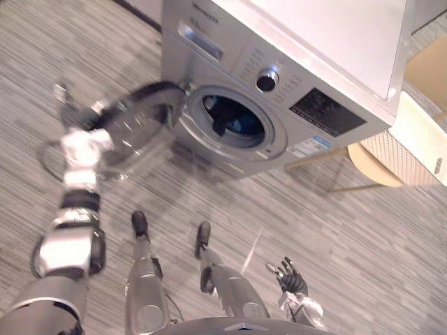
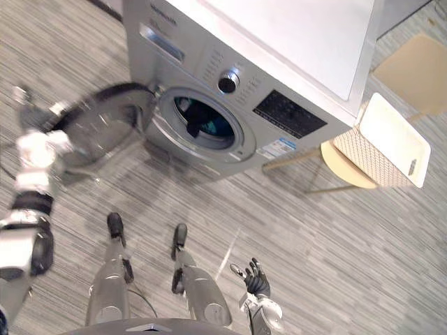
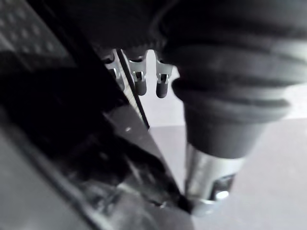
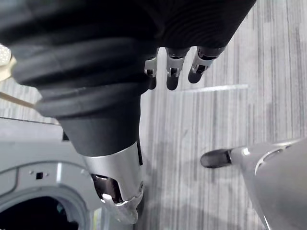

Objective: Pick up the laundry basket with both hands and put the clothes into the washing machine.

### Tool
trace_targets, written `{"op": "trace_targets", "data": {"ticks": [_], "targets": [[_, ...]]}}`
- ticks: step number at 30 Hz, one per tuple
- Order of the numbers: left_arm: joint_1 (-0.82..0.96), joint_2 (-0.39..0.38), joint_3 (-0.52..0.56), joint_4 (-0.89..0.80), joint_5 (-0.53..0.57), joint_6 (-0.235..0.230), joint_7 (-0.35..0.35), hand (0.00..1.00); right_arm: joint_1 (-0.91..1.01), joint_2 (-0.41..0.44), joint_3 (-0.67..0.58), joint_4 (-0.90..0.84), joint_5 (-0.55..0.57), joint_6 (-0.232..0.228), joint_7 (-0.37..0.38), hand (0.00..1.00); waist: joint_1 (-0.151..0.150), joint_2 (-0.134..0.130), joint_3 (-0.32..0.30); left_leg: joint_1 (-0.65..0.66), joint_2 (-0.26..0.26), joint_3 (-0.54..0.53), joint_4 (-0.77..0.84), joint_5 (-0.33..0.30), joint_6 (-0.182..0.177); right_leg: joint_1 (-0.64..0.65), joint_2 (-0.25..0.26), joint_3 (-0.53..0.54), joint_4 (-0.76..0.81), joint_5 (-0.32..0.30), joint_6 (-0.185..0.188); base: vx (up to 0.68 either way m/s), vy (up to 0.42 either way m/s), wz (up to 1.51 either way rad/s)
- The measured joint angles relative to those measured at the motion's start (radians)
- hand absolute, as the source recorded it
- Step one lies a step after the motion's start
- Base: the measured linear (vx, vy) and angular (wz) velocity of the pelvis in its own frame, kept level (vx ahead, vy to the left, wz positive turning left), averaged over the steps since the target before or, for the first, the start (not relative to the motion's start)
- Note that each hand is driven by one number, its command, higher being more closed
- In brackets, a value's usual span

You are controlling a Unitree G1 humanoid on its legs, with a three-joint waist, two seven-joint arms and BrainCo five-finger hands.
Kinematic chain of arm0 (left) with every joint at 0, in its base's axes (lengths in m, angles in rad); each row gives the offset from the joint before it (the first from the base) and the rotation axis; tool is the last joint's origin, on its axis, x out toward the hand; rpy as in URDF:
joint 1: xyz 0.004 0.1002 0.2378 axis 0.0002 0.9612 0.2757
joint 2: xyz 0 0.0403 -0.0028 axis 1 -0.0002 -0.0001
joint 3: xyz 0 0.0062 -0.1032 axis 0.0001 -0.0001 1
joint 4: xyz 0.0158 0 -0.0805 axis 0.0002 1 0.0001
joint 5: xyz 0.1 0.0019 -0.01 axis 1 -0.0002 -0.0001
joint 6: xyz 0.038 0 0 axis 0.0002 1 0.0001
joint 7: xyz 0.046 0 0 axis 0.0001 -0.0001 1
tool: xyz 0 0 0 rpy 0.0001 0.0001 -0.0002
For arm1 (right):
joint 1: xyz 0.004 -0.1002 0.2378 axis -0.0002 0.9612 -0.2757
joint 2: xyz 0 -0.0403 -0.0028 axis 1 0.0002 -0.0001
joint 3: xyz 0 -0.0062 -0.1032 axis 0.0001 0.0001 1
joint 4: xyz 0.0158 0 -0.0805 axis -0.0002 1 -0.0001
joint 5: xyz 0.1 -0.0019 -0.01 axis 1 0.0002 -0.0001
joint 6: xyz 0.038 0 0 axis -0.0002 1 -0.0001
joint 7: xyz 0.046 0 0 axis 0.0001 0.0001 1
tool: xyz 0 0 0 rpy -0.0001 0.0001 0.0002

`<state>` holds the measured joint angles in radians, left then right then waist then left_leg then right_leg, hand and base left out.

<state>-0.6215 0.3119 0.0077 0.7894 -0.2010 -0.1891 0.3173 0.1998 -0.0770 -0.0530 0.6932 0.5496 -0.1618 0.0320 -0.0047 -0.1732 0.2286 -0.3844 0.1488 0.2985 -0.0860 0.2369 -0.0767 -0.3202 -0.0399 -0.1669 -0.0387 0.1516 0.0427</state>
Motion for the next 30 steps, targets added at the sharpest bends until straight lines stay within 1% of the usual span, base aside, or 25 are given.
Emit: {"op": "trace_targets", "data": {"ticks": [1,2,4,5,7,8,9,10,11,12,13,14,15,16,17,19,20,23,24,25,26,27,28,29,30], "targets": [[0.042,-0.021,-0.062,-0.026,-0.006,-0.002,-0.008,0.00,-0.010,0.006,-0.011,0.021,-0.001,0.003,0.000,0.00,-0.002,0.005,-0.002,0.014,-0.013,0.000,0.000,-0.002,0.002,0.009,-0.015,0.000,0.012,-0.009,0.011,0.02,0.169,0.36],[0.140,-0.078,-0.224,-0.070,-0.011,0.002,-0.054,0.00,-0.030,0.022,-0.041,0.070,-0.001,0.010,-0.002,0.00,-0.010,0.017,-0.016,0.041,-0.049,-0.003,0.000,-0.011,0.015,0.025,-0.053,0.001,0.043,-0.032,0.032,0.01,0.146,0.31],[0.249,-0.137,-0.410,-0.104,-0.008,0.011,-0.101,0.00,-0.047,0.041,-0.052,0.115,-0.005,0.019,-0.008,0.00,-0.031,0.026,-0.033,0.063,-0.096,-0.023,0.000,-0.028,0.039,0.047,-0.097,0.001,0.068,-0.050,0.055,0.02,0.150,0.39],[0.272,-0.148,-0.456,-0.125,-0.012,0.018,-0.115,0.00,-0.048,0.048,-0.054,0.125,-0.005,0.020,-0.011,0.00,-0.035,0.027,-0.037,0.068,-0.109,-0.027,0.000,-0.031,0.044,0.054,-0.108,0.001,0.070,-0.053,0.059,0.04,0.157,0.42],[0.347,-0.151,-0.693,-0.227,-0.054,0.041,-0.221,0.00,-0.057,0.077,-0.091,0.188,-0.005,0.033,-0.013,0.00,-0.040,0.039,-0.052,0.104,-0.153,-0.039,0.000,-0.045,0.063,0.099,-0.139,0.001,0.070,-0.067,0.076,0.06,0.155,0.38],[0.362,-0.152,-0.742,-0.256,-0.064,0.042,-0.242,0.00,-0.057,0.076,-0.094,0.202,-0.006,0.038,-0.013,0.00,-0.042,0.045,-0.056,0.115,-0.163,-0.046,0.000,-0.049,0.069,0.113,-0.147,0.003,0.071,-0.072,0.081,0.10,0.186,0.37],[0.397,-0.157,-0.849,-0.341,-0.103,0.054,-0.312,0.00,-0.060,0.073,-0.127,0.231,-0.007,0.040,-0.012,0.00,-0.047,0.063,-0.072,0.140,-0.185,-0.051,0.000,-0.057,0.080,0.141,-0.163,0.010,0.079,-0.089,0.085,0.10,0.164,0.26],[0.406,-0.157,-0.881,-0.381,-0.113,0.059,-0.332,0.00,-0.060,0.069,-0.133,0.238,-0.007,0.040,-0.012,0.00,-0.048,0.072,-0.076,0.152,-0.193,-0.051,0.000,-0.060,0.085,0.151,-0.166,0.018,0.082,-0.097,0.084,0.11,0.188,0.22],[0.422,-0.157,-0.919,-0.466,-0.144,0.063,-0.363,0.00,-0.061,0.065,-0.154,0.254,-0.007,0.041,-0.012,0.00,-0.052,0.094,-0.092,0.168,-0.202,-0.052,0.000,-0.067,0.094,0.167,-0.170,0.028,0.089,-0.113,0.084,0.05,0.091,0.11],[0.424,-0.157,-0.926,-0.505,-0.163,0.063,-0.378,0.00,-0.063,0.062,-0.163,0.266,-0.007,0.041,-0.012,0.00,-0.054,0.105,-0.099,0.174,-0.205,-0.052,0.000,-0.068,0.095,0.172,-0.171,0.033,0.093,-0.122,0.079,0.06,0.134,0.11],[0.425,-0.157,-0.923,-0.596,-0.215,0.062,-0.400,0.00,-0.064,0.044,-0.166,0.271,-0.007,0.050,-0.012,0.00,-0.057,0.133,-0.120,0.185,-0.212,-0.053,0.000,-0.071,0.097,0.181,-0.170,0.048,0.099,-0.144,0.077,0.04,0.095,0.06],[0.425,-0.157,-0.915,-0.626,-0.237,0.062,-0.409,0.00,-0.063,0.037,-0.166,0.272,-0.008,0.055,-0.012,0.00,-0.058,0.145,-0.131,0.186,-0.213,-0.052,0.000,-0.077,0.095,0.180,-0.171,0.048,0.101,-0.153,0.072,0.04,0.132,0.02],[0.425,-0.155,-0.900,-0.654,-0.259,0.057,-0.419,0.00,-0.061,0.034,-0.163,0.277,-0.008,0.059,-0.012,0.00,-0.062,0.137,-0.145,0.187,-0.225,-0.050,0.007,-0.105,0.086,0.175,-0.192,0.060,0.095,-0.168,0.052,0.03,0.095,-0.19],[0.422,-0.162,-0.874,-0.653,-0.272,0.052,-0.427,0.00,-0.057,0.032,-0.157,0.290,-0.009,0.057,-0.010,0.00,-0.054,0.128,-0.161,0.185,-0.249,-0.053,0.071,-0.112,0.157,0.174,-0.223,0.074,0.095,-0.162,0.055,0.18,0.064,-0.62],[0.424,-0.174,-0.858,-0.632,-0.278,0.050,-0.428,0.00,-0.052,0.008,-0.155,0.305,-0.018,0.058,-0.009,0.00,-0.052,0.156,-0.175,0.231,-0.233,-0.061,0.065,-0.135,0.188,0.201,-0.205,0.088,0.074,-0.150,0.059,0.17,0.032,-0.70],[0.429,-0.171,-0.842,-0.591,-0.277,0.051,-0.431,0.00,-0.044,0.000,-0.164,0.306,-0.020,0.061,-0.010,0.00,-0.079,0.186,-0.200,0.268,-0.224,-0.052,0.009,-0.130,0.172,0.220,-0.177,0.102,0.065,-0.144,0.045,0.08,0.030,-0.47],[0.441,-0.171,-0.824,-0.579,-0.276,0.050,-0.432,0.00,-0.044,-0.002,-0.168,0.310,-0.030,0.063,-0.010,0.00,-0.083,0.195,-0.208,0.280,-0.216,-0.049,0.000,-0.127,0.167,0.226,-0.154,0.099,0.074,-0.150,0.038,0.01,0.036,-0.28],[0.498,-0.171,-0.771,-0.526,-0.264,0.053,-0.431,0.00,-0.041,0.003,-0.207,0.354,-0.045,0.081,-0.008,0.00,-0.082,0.180,-0.204,0.287,-0.207,-0.051,0.000,-0.117,0.150,0.245,-0.125,0.099,0.064,-0.159,0.046,-0.05,-0.016,0.03],[0.523,-0.172,-0.750,-0.499,-0.252,0.055,-0.431,0.00,-0.029,0.007,-0.226,0.355,-0.046,0.082,-0.007,0.00,-0.082,0.173,-0.203,0.287,-0.208,-0.052,0.000,-0.127,0.131,0.243,-0.127,0.100,0.066,-0.160,0.045,-0.09,0.018,0.07],[0.550,-0.174,-0.718,-0.462,-0.230,0.060,-0.430,0.00,-0.014,0.023,-0.238,0.354,-0.047,0.083,-0.006,0.00,-0.083,0.149,-0.213,0.278,-0.223,-0.045,0.000,-0.164,0.085,0.230,-0.149,0.105,0.060,-0.162,0.034,-0.04,0.052,-0.13],[0.568,-0.179,-0.662,-0.388,-0.203,0.068,-0.428,0.00,-0.002,0.032,-0.243,0.367,-0.047,0.081,0.003,0.00,-0.076,0.119,-0.217,0.272,-0.246,-0.040,0.085,-0.165,0.154,0.217,-0.192,0.108,0.055,-0.155,0.023,0.10,0.009,-0.36],[0.579,-0.196,-0.622,-0.324,-0.185,0.073,-0.424,0.00,0.007,0.020,-0.241,0.369,-0.047,0.083,0.010,0.00,-0.069,0.139,-0.221,0.275,-0.216,-0.055,0.139,-0.202,0.139,0.231,-0.168,0.109,0.033,-0.152,0.030,0.14,-0.031,-0.42],[0.587,-0.216,-0.571,-0.235,-0.165,0.077,-0.418,0.00,0.007,0.009,-0.248,0.386,-0.042,0.090,0.010,0.00,-0.080,0.175,-0.238,0.287,-0.189,-0.044,0.096,-0.201,0.144,0.239,-0.145,0.114,0.016,-0.134,0.033,0.10,-0.051,-0.29],[0.590,-0.217,-0.540,-0.193,-0.154,0.080,-0.412,0.00,0.010,0.008,-0.259,0.387,-0.041,0.097,0.012,0.00,-0.082,0.189,-0.238,0.294,-0.183,-0.048,0.074,-0.199,0.141,0.230,-0.132,0.119,0.034,-0.133,0.031,0.00,0.004,-0.11],[0.607,-0.219,-0.479,-0.122,-0.131,0.086,-0.406,0.00,0.013,0.005,-0.269,0.396,-0.045,0.100,0.011,0.00,-0.083,0.195,-0.238,0.306,-0.166,-0.048,0.031,-0.185,0.121,0.224,-0.096,0.122,0.068,-0.141,0.025,-0.04,0.000,-0.04]]}}
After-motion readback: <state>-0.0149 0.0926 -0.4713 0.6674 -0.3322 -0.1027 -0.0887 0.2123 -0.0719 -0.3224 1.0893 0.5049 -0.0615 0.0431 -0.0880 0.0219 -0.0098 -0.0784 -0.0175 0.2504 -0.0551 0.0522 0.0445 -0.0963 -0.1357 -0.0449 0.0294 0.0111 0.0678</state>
